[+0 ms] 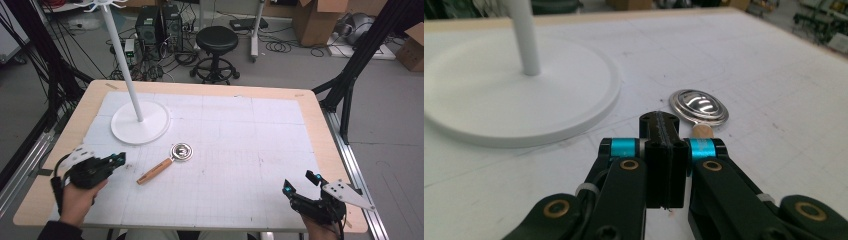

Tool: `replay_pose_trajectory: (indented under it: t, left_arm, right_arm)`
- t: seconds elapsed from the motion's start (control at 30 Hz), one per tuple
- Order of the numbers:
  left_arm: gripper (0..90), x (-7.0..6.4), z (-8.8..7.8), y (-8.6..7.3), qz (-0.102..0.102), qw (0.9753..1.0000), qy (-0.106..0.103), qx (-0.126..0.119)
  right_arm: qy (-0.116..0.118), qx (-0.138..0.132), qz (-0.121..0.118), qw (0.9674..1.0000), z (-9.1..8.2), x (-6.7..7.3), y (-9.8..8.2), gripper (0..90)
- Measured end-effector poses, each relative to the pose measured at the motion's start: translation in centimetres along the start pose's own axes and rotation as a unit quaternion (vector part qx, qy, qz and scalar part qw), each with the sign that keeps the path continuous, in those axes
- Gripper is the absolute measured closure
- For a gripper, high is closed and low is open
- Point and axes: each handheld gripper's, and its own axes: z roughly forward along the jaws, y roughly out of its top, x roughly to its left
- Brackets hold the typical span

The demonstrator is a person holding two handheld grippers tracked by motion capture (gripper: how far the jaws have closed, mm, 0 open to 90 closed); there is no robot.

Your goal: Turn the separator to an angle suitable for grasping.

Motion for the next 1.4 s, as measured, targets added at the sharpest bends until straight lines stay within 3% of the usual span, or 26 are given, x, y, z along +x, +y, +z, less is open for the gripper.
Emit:
replay_pose_trajectory:
  t: [0.03,0.13,0.2,0.23,0.27,0.3,0.4,0.47,0.53,0.57,0.63,0.73,0.83,0.87,0.9,0.93,0.97,1.07,1.1,1.2,1.27,1.3,1.33,1.37,1.4]
  left_arm:
    - [89.5,0.0,0.0,0.0,0.000,1.0000,0.000,0.000]
    - [89.5,-0.8,3.6,1.0,0.017,0.9986,-0.001,0.050]
    - [89.4,-1.3,6.0,1.4,0.034,0.9956,0.002,0.087]
    - [89.4,-1.4,7.0,1.6,0.047,0.9931,0.007,0.107]
    - [89.3,-1.4,8.6,1.9,0.047,0.9900,0.013,0.132]
    - [88.7,-1.4,8.6,1.9,0.047,0.9900,0.013,0.132]
    - [88.1,-1.7,10.5,2.0,0.060,0.9847,0.013,0.163]
    - [88.1,-2.0,11.4,1.9,0.066,0.9825,0.010,0.174]
    - [88.1,-2.2,12.0,1.8,0.067,0.9821,0.007,0.176]
    - [88.3,-2.3,12.2,1.8,0.064,0.9826,-0.001,0.174]
    - [88.3,-2.7,12.4,1.9,0.074,0.9808,-0.019,0.179]
    - [89.3,-3.6,12.7,2.0,0.103,0.9743,-0.055,0.193]
    - [89.3,-4.5,12.9,2.1,0.124,0.9661,-0.090,0.208]
    - [89.3,-4.9,12.9,2.1,0.128,0.9646,-0.100,0.208]
    - [89.3,-5.7,13.0,2.0,0.139,0.9600,-0.117,0.213]
    - [89.3,-6.1,13.0,1.9,0.143,0.9581,-0.127,0.213]
    - [89.3,-6.1,13.0,1.9,0.143,0.9581,-0.127,0.213]
    - [89.4,-7.4,13.1,1.7,0.154,0.9536,-0.148,0.212]
    - [89.4,-7.8,13.2,1.7,0.157,0.9510,-0.156,0.216]
    - [89.4,-8.9,13.2,1.4,0.154,0.9476,-0.179,0.215]
    - [89.5,-9.5,13.1,1.2,0.152,0.9466,-0.189,0.212]
    - [89.5,-9.6,12.9,1.1,0.145,0.9481,-0.191,0.208]
    - [89.5,-9.6,12.5,1.2,0.134,0.9526,-0.188,0.198]
    - [89.6,-9.5,11.9,1.2,0.119,0.9594,-0.181,0.180]
    - [89.6,-9.3,11.1,1.2,0.108,0.9648,-0.176,0.163]
  right_arm:
    - [-0.001,-0.002,-0.003,1.0000,0.0,0.1,0.1,17.2]
    - [0.000,-0.002,-0.007,1.0000,0.0,0.3,0.2,17.2]
    - [0.002,-0.001,-0.009,1.0000,0.0,0.2,0.1,17.2]
    - [0.002,-0.001,-0.009,1.0000,0.0,0.2,0.1,17.2]
    - [0.003,-0.001,-0.005,1.0000,0.0,0.2,0.1,17.2]
    - [0.003,-0.001,-0.005,1.0000,0.0,0.2,0.1,17.2]
    - [0.003,-0.004,-0.004,1.0000,-0.2,0.0,0.1,17.2]
    - [0.002,-0.003,-0.003,1.0000,-0.2,0.0,0.1,17.2]
    - [0.001,-0.003,-0.005,1.0000,-0.2,-0.1,0.1,17.2]
    - [0.001,-0.002,-0.004,1.0000,-0.2,-0.1,0.1,17.3]
    - [0.000,-0.002,-0.003,1.0000,-0.3,0.0,0.0,17.3]
    - [0.001,-0.003,-0.004,1.0000,-0.4,0.0,0.1,17.3]
    - [-0.001,-0.002,-0.002,1.0000,-0.4,0.1,0.1,17.4]
    - [-0.001,-0.001,-0.004,1.0000,-0.5,0.1,0.1,17.4]
    - [-0.002,-0.003,-0.006,1.0000,-0.5,0.2,0.1,17.4]
    - [-0.002,-0.002,-0.006,1.0000,-0.5,0.2,0.1,17.4]
    - [-0.002,-0.002,-0.006,1.0000,-0.5,0.2,0.1,17.4]
    - [-0.002,-0.002,-0.003,1.0000,-0.5,0.2,0.0,17.4]
    - [-0.002,-0.002,-0.003,1.0000,-0.6,0.1,0.0,17.5]
    - [-0.004,-0.003,-0.003,1.0000,-0.7,0.1,0.0,17.5]
    - [-0.004,-0.002,-0.002,1.0000,-0.7,0.1,0.0,17.4]
    - [-0.004,-0.002,-0.002,1.0000,-0.7,0.1,0.0,17.4]
    - [-0.004,-0.003,-0.003,1.0000,-0.7,0.1,0.0,17.5]
    - [-0.004,-0.003,-0.003,1.0000,-0.8,0.1,0.0,17.5]
    - [-0.004,-0.003,-0.001,1.0000,-0.8,0.1,0.0,17.5]
